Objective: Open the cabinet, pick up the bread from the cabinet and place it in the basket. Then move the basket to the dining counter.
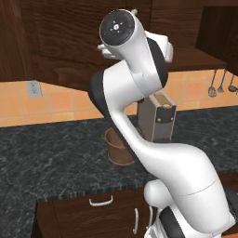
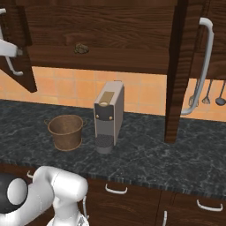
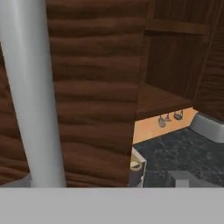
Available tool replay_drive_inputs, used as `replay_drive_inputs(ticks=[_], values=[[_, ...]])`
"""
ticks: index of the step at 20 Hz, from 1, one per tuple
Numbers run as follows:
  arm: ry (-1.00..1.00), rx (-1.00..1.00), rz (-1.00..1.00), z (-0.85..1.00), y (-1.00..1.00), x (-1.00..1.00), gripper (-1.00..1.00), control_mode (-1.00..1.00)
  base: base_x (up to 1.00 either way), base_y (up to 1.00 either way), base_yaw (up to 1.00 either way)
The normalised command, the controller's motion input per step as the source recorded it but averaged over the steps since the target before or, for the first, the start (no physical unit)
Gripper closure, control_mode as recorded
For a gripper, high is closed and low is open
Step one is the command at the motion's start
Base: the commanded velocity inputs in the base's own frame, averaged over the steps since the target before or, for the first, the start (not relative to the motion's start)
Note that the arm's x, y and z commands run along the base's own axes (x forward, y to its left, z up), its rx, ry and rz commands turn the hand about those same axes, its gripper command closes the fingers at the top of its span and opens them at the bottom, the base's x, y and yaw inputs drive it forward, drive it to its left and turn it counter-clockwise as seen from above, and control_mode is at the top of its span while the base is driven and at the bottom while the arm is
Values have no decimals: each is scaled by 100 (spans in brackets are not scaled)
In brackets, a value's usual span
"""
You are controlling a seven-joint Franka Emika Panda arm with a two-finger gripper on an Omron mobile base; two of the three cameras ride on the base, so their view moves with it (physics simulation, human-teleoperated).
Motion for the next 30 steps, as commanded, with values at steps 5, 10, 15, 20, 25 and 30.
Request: replay_drive_inputs(ticks=[5,10,15,20,25,30], values=[[9,24,3,16,-56,-33,-100,-100,0,0,0],[-12,32,25,-15,9,6,-100,-100,0,0,0],[-22,20,33,-48,35,12,-100,-100,0,0,0],[-13,10,34,-27,-38,-19,-100,-100,0,0,0],[11,12,19,76,-100,-61,-100,-100,0,0,0],[37,27,7,39,-83,47,-100,-100,0,0,0]])
